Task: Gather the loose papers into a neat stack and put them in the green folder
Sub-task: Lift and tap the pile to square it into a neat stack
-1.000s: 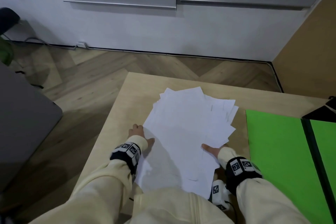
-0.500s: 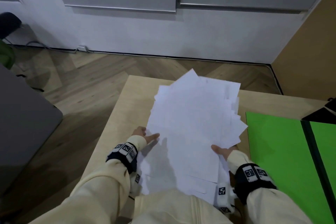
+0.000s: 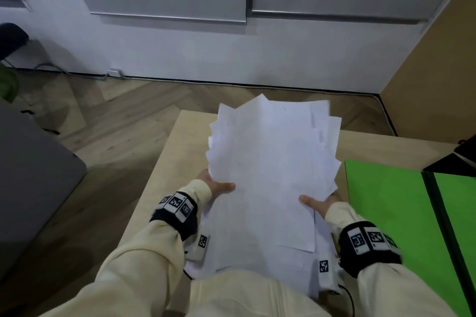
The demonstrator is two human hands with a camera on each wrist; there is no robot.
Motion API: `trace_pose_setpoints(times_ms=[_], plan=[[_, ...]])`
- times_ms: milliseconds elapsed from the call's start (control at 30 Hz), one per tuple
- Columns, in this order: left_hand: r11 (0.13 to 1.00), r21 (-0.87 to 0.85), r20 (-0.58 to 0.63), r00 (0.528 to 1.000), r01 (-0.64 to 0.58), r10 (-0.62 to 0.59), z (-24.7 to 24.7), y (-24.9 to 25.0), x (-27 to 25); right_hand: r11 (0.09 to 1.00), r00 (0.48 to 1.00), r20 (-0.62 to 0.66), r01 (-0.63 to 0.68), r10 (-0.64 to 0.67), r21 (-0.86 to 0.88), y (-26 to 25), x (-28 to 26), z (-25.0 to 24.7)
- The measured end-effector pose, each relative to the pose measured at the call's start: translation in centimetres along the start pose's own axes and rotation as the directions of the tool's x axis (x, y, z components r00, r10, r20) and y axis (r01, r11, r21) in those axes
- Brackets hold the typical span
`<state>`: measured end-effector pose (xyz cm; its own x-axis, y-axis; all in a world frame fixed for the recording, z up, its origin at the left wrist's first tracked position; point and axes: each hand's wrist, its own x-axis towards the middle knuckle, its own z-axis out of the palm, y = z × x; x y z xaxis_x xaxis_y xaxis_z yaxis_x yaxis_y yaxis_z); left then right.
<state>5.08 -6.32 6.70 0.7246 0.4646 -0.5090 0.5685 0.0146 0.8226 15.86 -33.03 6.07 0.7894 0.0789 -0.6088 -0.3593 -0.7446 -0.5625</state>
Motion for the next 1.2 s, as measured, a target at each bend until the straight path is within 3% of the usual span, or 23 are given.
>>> trace_pose_setpoints(times_ms=[167,267,367,500,633,733,833,933,1033,1100,1200], plan=[[0.942,-0.223,-0.174,0.961,-0.249,0.213,-1.6,4.8,-0.5,0.983,0.983,-0.141,0.135,-0.117,0.127,-3.6,-1.4,-3.7],[0.904,-0.266,-0.107,0.942,-0.336,0.318,-4.8,6.6,-0.2,0.974,0.972,-0.2,0.159,-0.126,0.158,-5.5,-3.4,-6.4],[0.911,-0.185,-0.055,0.929,-0.368,0.365,-6.4,6.6,0.1,0.989,0.983,-0.164,0.096,-0.078,0.108,-5.3,-3.0,-6.7],[0.955,0.003,0.0,0.955,-0.296,0.296,-4.8,6.1,-0.2,0.993,0.99,-0.098,0.103,-0.097,0.054,-5.3,-2.2,-4.7],[0.978,-0.035,-0.103,0.974,-0.205,0.2,-3.1,6.3,-0.2,0.997,0.99,-0.14,0.023,-0.013,0.074,-5.7,-1.7,-4.4],[0.947,-0.071,-0.163,0.94,-0.314,0.299,-3.6,7.4,0.1,0.991,0.984,-0.169,0.075,-0.056,0.113,-6.3,-1.8,-5.5],[0.882,0.005,-0.129,0.874,-0.472,0.468,-5.2,8.2,-0.7,0.979,0.977,-0.151,0.166,-0.148,0.12,-6.5,-2.3,-6.8],[0.873,0.231,0.021,0.899,-0.429,0.437,-6.1,6.9,0.1,0.937,0.952,-0.07,0.306,-0.298,0.17,-6.4,-3.5,-6.7],[0.905,0.253,0.098,0.94,-0.341,0.326,-5.3,7.3,-0.5,0.922,0.947,-0.052,0.32,-0.317,0.219,-6.4,-3.1,-5.4],[0.919,0.294,0.07,0.964,-0.264,0.255,-4.7,7.8,-0.6,0.923,0.945,-0.056,0.327,-0.322,0.204,-6.6,-2.8,-4.9],[0.963,0.244,-0.066,0.989,-0.114,0.134,-5.1,6.4,2.0,0.918,0.941,-0.107,0.338,-0.322,0.206,-6.6,-2.2,-5.3]])
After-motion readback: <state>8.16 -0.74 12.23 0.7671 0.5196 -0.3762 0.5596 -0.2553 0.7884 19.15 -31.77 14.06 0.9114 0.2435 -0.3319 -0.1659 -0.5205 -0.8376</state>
